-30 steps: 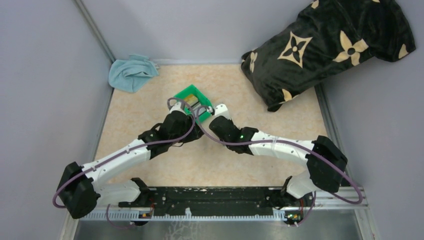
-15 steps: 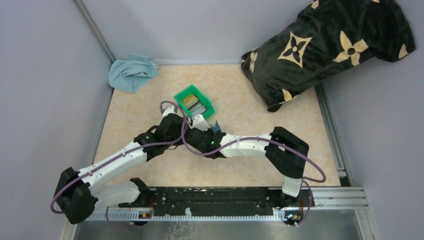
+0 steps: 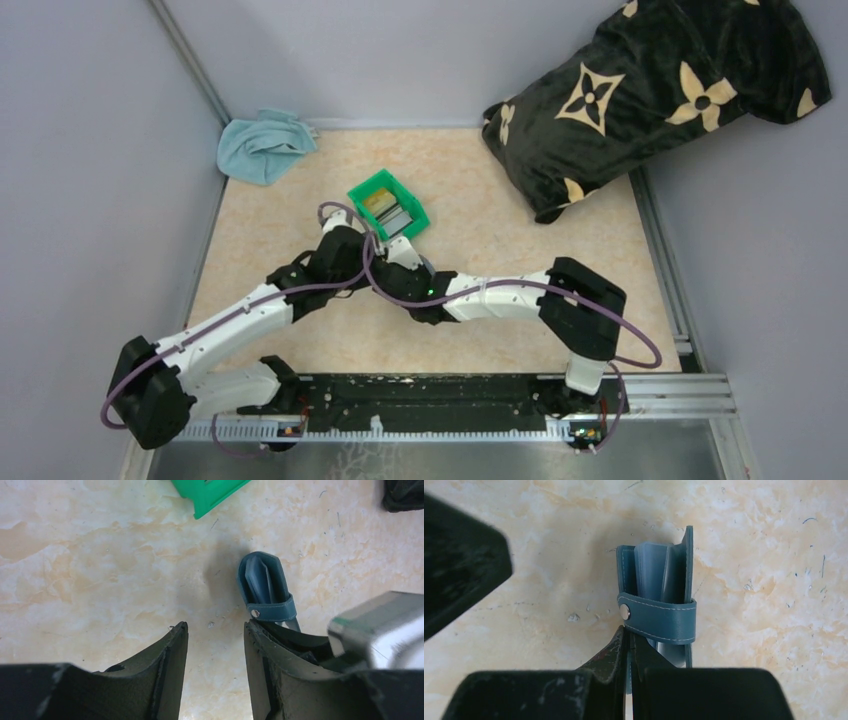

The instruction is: Take the credit cards out of the card holder

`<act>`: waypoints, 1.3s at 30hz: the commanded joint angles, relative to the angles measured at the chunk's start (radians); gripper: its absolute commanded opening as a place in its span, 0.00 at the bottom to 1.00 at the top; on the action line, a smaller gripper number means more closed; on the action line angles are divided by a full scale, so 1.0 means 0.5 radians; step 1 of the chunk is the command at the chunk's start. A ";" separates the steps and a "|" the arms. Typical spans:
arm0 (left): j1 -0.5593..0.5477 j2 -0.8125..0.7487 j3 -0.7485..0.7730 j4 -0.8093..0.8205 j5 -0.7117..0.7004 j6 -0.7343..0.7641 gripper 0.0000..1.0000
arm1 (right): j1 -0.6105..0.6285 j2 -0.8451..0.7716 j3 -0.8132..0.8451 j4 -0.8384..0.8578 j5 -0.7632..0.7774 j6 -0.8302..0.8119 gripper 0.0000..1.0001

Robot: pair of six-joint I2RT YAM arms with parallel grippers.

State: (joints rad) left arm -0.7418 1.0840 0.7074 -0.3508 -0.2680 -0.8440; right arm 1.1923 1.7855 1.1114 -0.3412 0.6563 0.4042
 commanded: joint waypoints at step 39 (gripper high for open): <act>0.044 0.418 0.173 0.272 0.218 0.100 0.58 | -0.116 -0.365 -0.188 0.144 -0.281 -0.082 0.50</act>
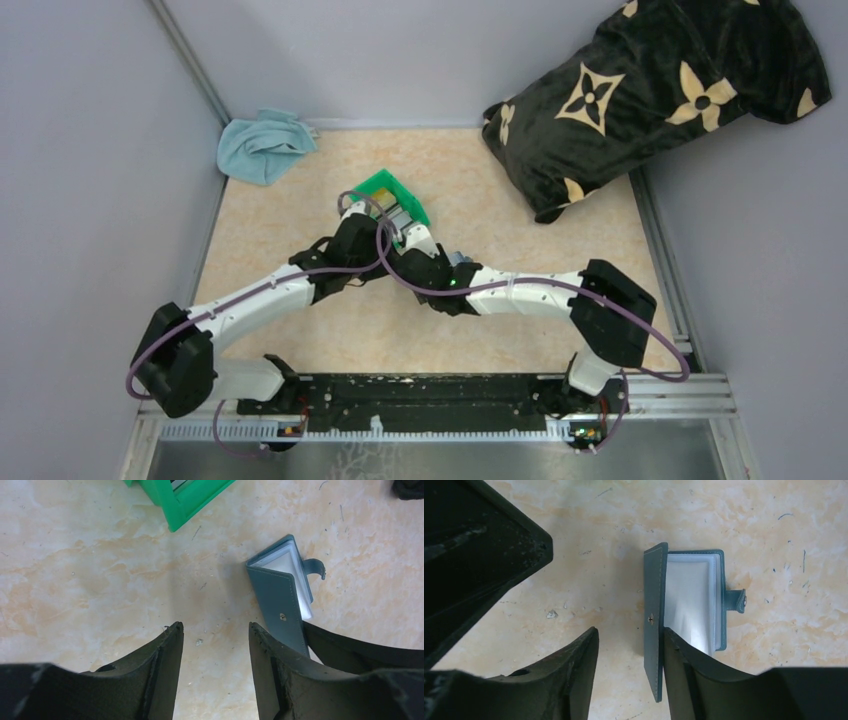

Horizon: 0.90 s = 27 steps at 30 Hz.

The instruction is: Take the credit cards out of the card holder

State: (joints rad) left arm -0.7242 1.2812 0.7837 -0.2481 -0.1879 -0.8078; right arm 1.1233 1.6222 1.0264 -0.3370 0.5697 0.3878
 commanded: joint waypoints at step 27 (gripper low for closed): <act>0.132 0.619 0.388 0.228 0.736 -0.041 0.55 | 0.010 -0.137 -0.440 0.682 -0.520 0.022 0.58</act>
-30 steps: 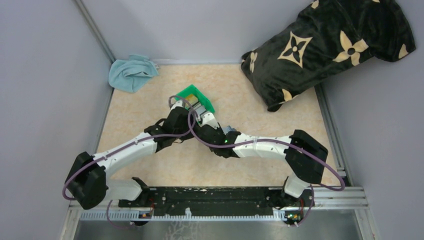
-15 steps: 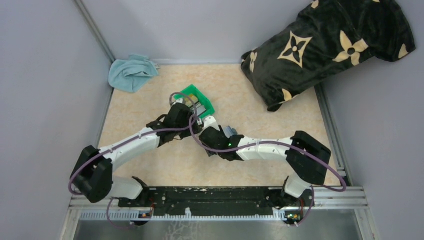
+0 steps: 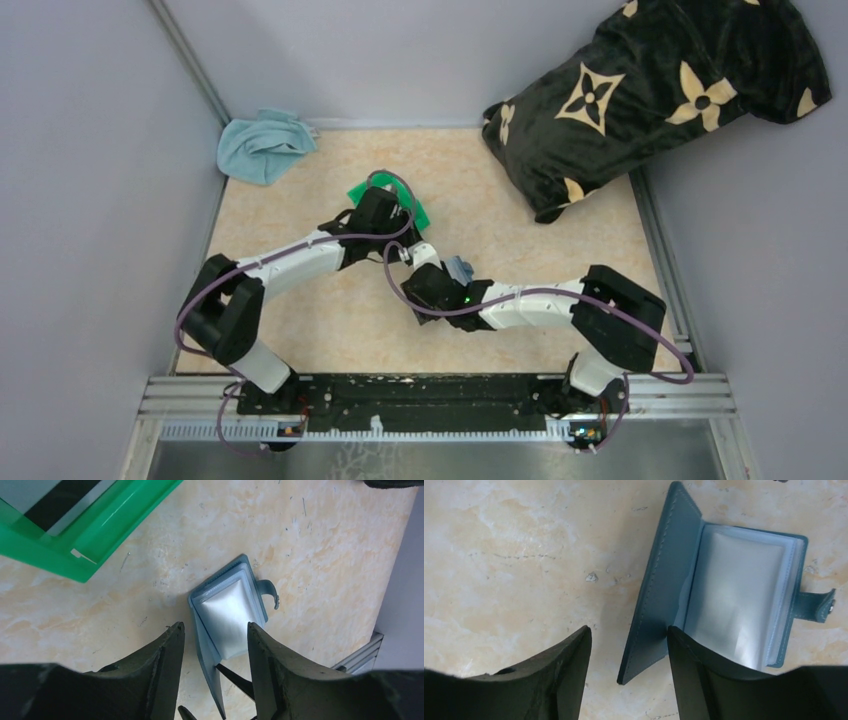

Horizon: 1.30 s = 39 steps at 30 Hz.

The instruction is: Take the credit cards out of the card holder

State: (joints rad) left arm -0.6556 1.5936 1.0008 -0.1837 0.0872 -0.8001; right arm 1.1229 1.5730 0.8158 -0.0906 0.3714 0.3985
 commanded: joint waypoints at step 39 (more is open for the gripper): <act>-0.008 -0.384 -0.443 -0.060 0.039 -0.011 0.41 | -0.025 0.006 0.095 -0.058 0.405 0.038 0.31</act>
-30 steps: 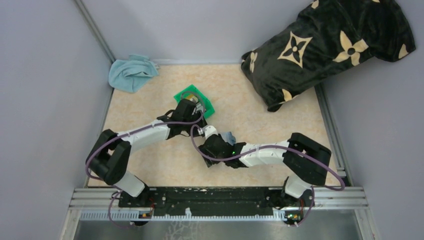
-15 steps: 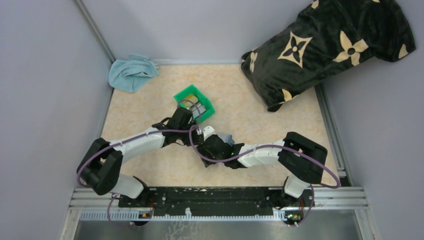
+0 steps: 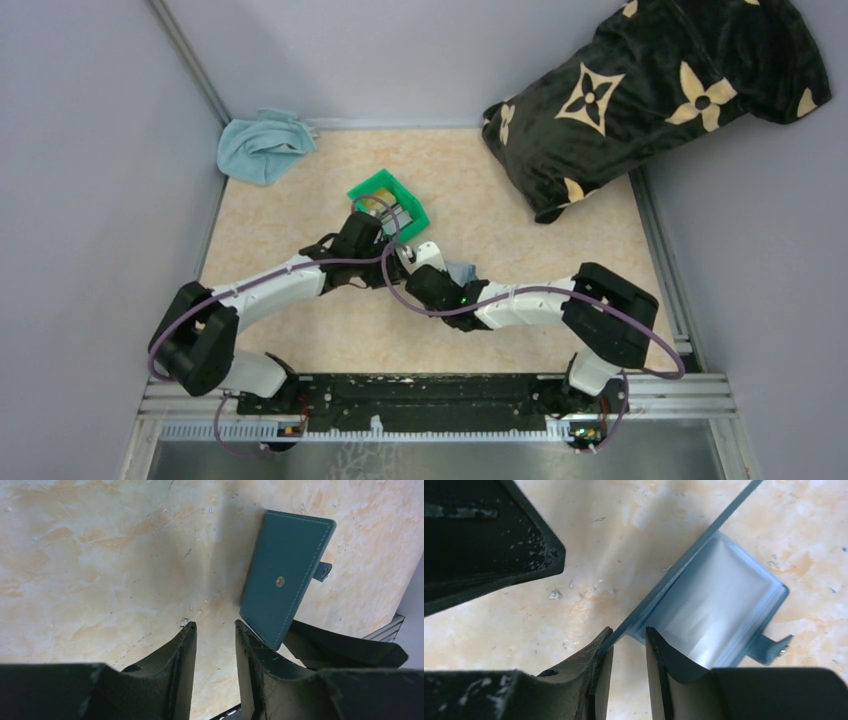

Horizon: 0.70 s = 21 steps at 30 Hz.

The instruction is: Take the credit cards out of the card holder

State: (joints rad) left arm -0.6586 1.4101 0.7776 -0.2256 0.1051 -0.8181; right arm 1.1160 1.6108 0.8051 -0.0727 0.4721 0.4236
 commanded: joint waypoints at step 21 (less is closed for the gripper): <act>-0.001 0.087 -0.003 0.111 0.069 0.048 0.42 | -0.191 -0.107 0.206 0.051 0.125 -0.126 0.54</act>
State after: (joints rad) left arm -0.6586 1.4361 0.7773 -0.1970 0.1211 -0.8135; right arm 1.0660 1.5791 0.8593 -0.1249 0.5694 0.3630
